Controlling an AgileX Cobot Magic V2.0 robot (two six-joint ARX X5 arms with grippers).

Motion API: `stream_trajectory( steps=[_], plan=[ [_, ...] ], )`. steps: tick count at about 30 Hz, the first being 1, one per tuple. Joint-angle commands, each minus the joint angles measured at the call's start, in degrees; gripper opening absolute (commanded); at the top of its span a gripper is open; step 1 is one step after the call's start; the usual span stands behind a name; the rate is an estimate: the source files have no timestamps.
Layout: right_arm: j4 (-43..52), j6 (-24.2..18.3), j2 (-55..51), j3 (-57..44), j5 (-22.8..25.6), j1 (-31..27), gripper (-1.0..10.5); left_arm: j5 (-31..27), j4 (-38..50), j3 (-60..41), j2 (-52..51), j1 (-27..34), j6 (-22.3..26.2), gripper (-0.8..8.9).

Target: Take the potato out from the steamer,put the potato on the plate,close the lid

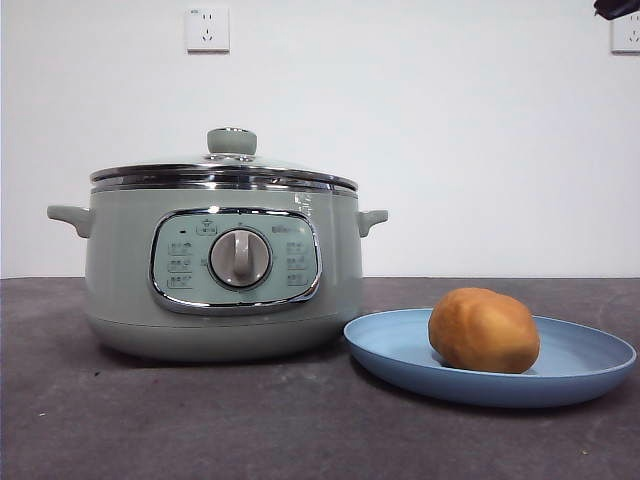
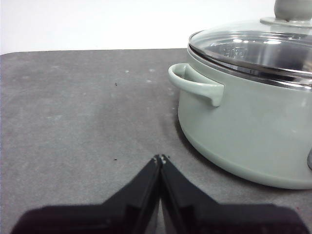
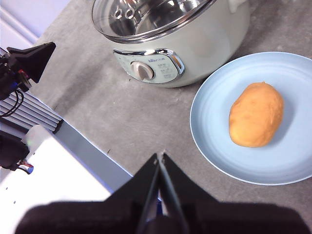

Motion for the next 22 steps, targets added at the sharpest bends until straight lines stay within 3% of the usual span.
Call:
stream_trajectory(
  steps=[1,11,12,17,22],
  plan=[
    [0.17,0.28,-0.11,0.20,0.15,0.09,0.0,-0.11,0.02,-0.87,-0.15,0.13,-0.33,-0.04],
    [0.17,-0.09,-0.17,0.20,0.17,0.09,0.0,-0.11,0.02,-0.87,-0.15,0.13,-0.33,-0.04],
    [0.39,-1.92,-0.63,0.20,0.66,-0.33,0.0,-0.11,0.02,-0.87,-0.15,0.13,-0.35,-0.04],
    [4.63,-5.95,-6.05,-0.48,4.37,-5.68,0.0,-0.11,0.02,-0.87,-0.15,0.13,-0.35,-0.04],
    [15.93,-6.23,-15.02,-6.54,4.96,-12.90,0.0,-0.11,0.02,-0.87,-0.15,0.13,-0.35,-0.04]
  ],
)
